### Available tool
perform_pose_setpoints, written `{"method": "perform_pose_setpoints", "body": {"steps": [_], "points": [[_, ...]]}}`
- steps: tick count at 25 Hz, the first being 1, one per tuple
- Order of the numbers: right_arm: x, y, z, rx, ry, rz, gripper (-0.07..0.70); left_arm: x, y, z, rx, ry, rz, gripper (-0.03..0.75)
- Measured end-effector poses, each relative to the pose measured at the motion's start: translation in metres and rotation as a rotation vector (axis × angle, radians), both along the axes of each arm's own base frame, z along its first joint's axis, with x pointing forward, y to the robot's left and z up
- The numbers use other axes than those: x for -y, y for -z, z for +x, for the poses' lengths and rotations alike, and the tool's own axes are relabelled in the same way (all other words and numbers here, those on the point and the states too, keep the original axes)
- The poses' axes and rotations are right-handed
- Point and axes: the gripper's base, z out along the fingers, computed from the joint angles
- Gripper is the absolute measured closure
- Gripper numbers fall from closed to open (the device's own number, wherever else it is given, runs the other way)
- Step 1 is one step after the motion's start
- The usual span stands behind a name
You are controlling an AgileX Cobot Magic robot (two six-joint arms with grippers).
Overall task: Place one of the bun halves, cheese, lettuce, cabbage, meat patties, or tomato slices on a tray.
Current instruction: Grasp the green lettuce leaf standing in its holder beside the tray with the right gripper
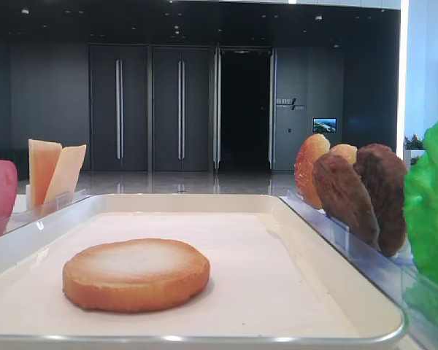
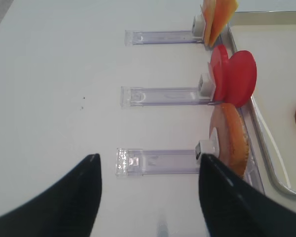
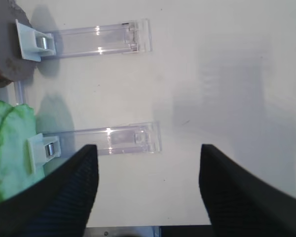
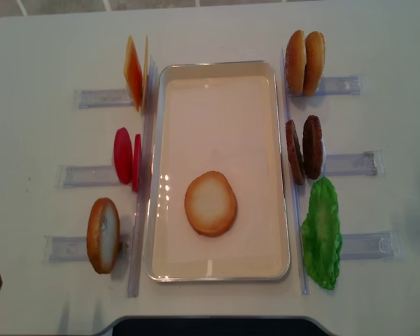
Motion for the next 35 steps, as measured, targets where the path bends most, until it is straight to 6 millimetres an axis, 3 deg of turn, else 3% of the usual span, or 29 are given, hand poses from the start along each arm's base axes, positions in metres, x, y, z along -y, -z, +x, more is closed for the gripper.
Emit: {"method": "perform_pose_setpoints", "body": {"steps": [12, 30, 35], "points": [[-0.021, -0.001, -0.002, -0.009, -0.051, 0.091, 0.178, 0.000, 0.000, 0.000, 0.000, 0.000, 0.000, 0.244], [-0.099, -0.001, -0.033, -0.108, -0.167, 0.200, 0.178, 0.000, 0.000, 0.000, 0.000, 0.000, 0.000, 0.244], [-0.118, 0.010, -0.030, -0.136, -0.179, 0.178, 0.178, 0.000, 0.000, 0.000, 0.000, 0.000, 0.000, 0.244]]}}
